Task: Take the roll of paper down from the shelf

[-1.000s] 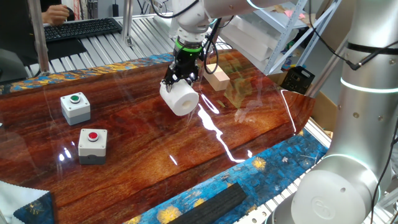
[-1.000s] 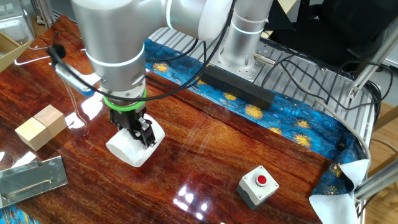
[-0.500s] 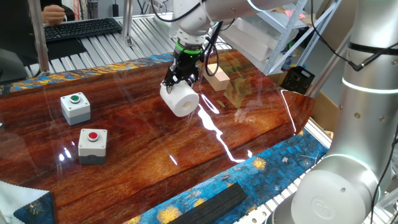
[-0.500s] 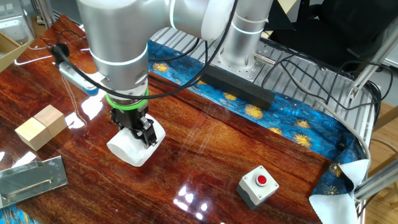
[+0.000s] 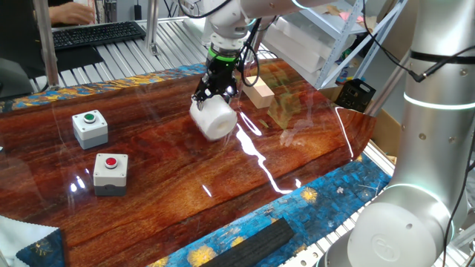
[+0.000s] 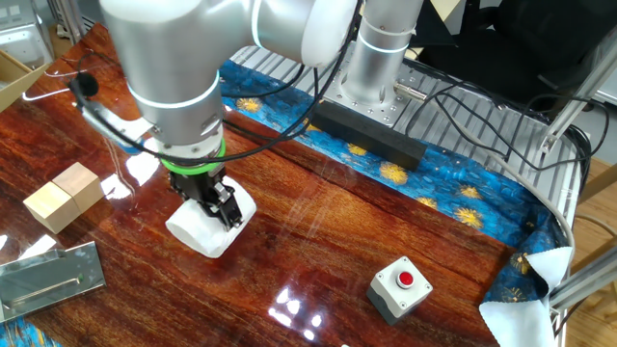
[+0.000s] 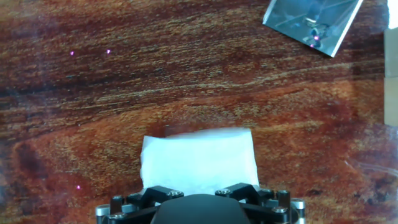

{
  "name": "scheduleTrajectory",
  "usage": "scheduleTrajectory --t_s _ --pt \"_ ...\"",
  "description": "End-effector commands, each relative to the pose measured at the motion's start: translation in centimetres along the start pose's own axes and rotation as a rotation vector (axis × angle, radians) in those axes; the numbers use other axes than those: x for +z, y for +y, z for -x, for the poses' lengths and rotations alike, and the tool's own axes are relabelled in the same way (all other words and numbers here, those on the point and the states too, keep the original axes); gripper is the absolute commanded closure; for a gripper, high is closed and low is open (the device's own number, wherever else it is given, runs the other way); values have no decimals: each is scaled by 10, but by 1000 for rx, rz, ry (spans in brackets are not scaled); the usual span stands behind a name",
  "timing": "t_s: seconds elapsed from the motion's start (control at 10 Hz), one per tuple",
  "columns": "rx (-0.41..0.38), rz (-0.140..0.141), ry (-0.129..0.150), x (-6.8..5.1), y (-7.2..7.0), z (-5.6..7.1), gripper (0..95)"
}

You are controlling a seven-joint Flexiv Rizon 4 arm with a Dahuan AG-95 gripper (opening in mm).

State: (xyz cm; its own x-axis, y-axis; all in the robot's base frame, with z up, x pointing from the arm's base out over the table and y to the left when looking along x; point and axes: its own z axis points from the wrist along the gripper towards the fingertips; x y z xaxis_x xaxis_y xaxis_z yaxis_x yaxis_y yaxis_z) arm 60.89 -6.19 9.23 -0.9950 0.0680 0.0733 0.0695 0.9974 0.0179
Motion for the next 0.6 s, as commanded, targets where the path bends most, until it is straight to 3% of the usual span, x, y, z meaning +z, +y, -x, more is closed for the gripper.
scheduleTrajectory --t_s 0.1,0.6 --pt "-9 -12 -12 0 -1 -1 0" --pt "-3 -17 -15 0 0 -1 0"
